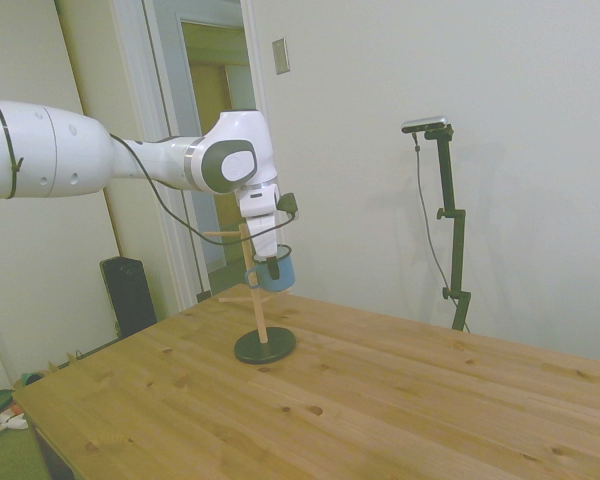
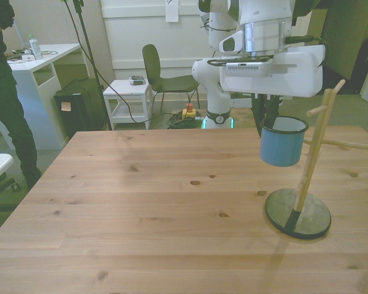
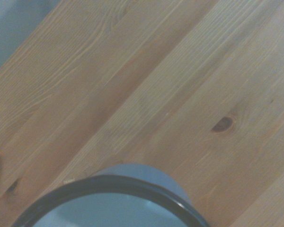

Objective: Hang the mug

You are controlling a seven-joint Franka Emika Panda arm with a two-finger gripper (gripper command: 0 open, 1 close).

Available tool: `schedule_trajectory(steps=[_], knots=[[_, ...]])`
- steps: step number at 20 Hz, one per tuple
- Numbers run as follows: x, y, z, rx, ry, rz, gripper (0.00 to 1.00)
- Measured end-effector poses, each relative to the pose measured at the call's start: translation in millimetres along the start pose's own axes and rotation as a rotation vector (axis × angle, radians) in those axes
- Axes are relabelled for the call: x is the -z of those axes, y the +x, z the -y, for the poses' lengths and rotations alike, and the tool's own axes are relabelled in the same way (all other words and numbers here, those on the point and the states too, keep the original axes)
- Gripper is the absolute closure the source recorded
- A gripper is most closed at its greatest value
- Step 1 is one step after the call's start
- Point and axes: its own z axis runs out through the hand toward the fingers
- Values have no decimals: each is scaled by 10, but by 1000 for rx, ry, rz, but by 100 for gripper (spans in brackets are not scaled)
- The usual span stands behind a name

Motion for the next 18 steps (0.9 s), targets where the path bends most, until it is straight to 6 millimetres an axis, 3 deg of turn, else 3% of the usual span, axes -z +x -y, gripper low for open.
schedule_trajectory(steps=[18], knots=[[-159,-182,133,5,-7,-20,100]])
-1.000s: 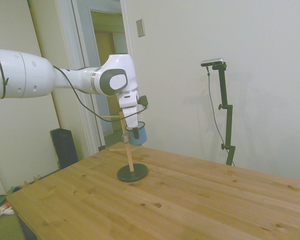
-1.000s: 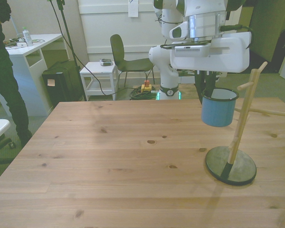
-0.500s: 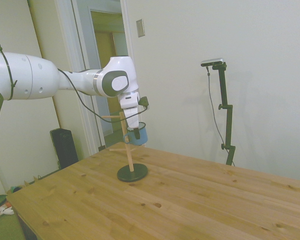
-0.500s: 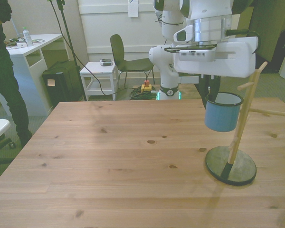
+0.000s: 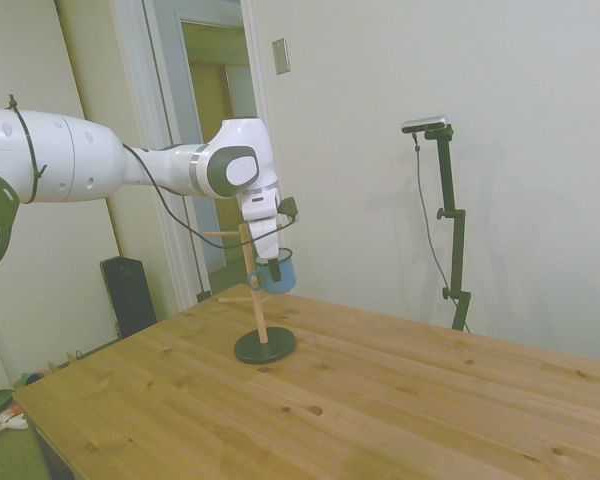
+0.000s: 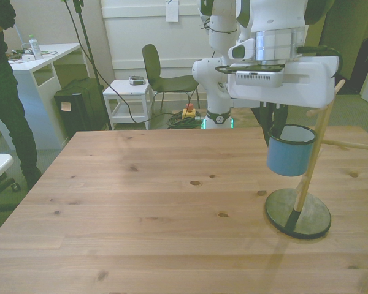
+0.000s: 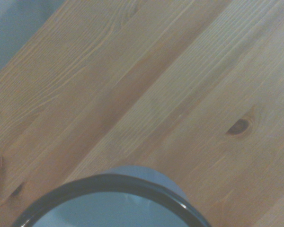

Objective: Hang the mug

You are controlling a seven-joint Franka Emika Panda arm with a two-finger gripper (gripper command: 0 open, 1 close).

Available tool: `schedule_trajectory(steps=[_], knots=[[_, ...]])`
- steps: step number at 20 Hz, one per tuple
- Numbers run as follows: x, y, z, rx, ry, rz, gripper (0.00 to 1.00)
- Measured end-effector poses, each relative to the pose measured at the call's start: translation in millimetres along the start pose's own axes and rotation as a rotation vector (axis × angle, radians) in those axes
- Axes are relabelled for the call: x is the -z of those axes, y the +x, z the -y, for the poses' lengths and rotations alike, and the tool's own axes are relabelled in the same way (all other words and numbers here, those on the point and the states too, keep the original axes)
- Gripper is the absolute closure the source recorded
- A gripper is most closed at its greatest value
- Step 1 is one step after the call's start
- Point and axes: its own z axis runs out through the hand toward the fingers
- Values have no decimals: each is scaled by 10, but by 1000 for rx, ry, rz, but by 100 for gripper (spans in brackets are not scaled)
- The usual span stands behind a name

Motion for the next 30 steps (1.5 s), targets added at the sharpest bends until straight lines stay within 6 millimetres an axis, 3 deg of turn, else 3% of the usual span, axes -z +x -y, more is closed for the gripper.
schedule_trajectory(steps=[8,9,30], knots=[[-18,-31,52,-3,5,-2,100],[-19,-38,51,-2,4,-2,0],[123,-2,-13,-19,17,-6,0]])
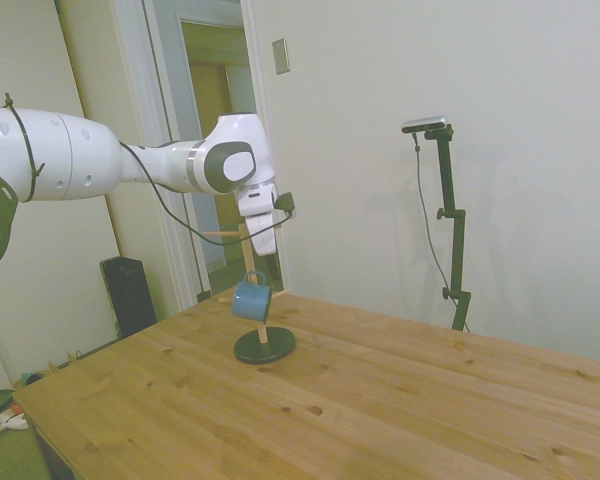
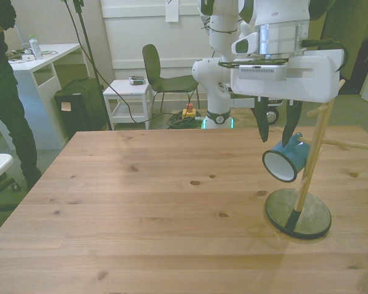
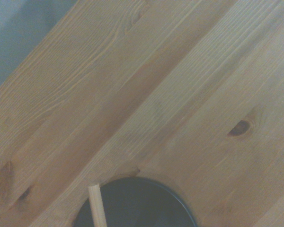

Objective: Hang the mug

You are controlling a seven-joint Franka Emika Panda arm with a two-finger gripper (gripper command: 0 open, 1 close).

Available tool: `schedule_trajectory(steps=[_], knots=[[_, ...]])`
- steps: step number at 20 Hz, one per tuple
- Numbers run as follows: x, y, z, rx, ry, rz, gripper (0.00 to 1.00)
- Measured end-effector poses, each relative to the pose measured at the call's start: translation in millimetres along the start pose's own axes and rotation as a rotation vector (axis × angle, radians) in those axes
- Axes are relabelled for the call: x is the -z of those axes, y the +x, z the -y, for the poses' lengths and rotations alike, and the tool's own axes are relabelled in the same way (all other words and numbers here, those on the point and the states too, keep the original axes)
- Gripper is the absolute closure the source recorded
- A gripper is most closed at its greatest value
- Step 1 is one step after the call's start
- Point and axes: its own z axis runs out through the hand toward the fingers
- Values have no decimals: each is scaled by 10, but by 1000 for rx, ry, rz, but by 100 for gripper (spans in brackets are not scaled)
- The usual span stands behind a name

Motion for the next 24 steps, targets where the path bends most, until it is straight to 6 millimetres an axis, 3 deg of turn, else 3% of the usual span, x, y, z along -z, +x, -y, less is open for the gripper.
schedule_trajectory(steps=[3,7,10,13,17,22,24], knots=[[-7,142,-86,-21,-11,-6,0],[1,493,-303,-59,-12,-14,0],[-23,764,-592,-65,2,-14,0],[-90,868,-933,-31,20,-9,0],[-262,646,-1451,86,27,25,0],[-673,-183,-2322,312,-37,30,0],[-838,-369,-2702,399,-68,18,0]])
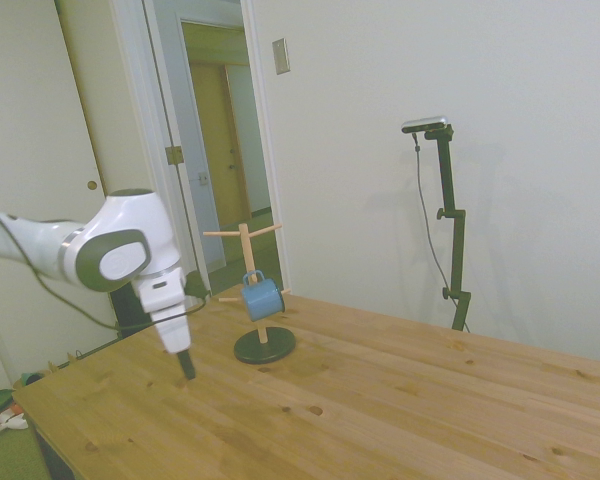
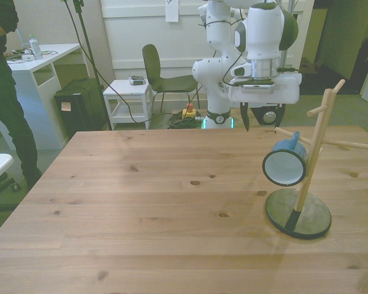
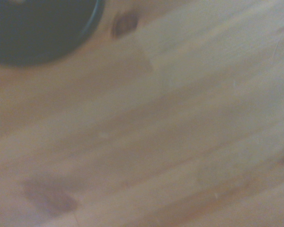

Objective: Hang the mug

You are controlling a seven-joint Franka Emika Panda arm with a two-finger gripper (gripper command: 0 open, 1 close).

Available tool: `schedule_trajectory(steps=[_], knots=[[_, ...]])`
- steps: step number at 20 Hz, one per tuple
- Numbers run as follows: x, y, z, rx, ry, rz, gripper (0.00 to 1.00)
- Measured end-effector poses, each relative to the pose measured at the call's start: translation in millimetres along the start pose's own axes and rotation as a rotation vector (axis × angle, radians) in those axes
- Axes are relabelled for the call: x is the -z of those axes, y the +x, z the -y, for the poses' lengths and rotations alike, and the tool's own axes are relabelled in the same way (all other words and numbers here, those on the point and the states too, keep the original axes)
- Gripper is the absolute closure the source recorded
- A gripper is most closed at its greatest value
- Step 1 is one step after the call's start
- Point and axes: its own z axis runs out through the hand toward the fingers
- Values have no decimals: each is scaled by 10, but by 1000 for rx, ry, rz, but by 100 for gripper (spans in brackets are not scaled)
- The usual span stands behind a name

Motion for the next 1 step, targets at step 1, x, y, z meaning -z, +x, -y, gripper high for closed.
schedule_trajectory(steps=[1], knots=[[-59,-54,-120,29,-13,-5,0]])
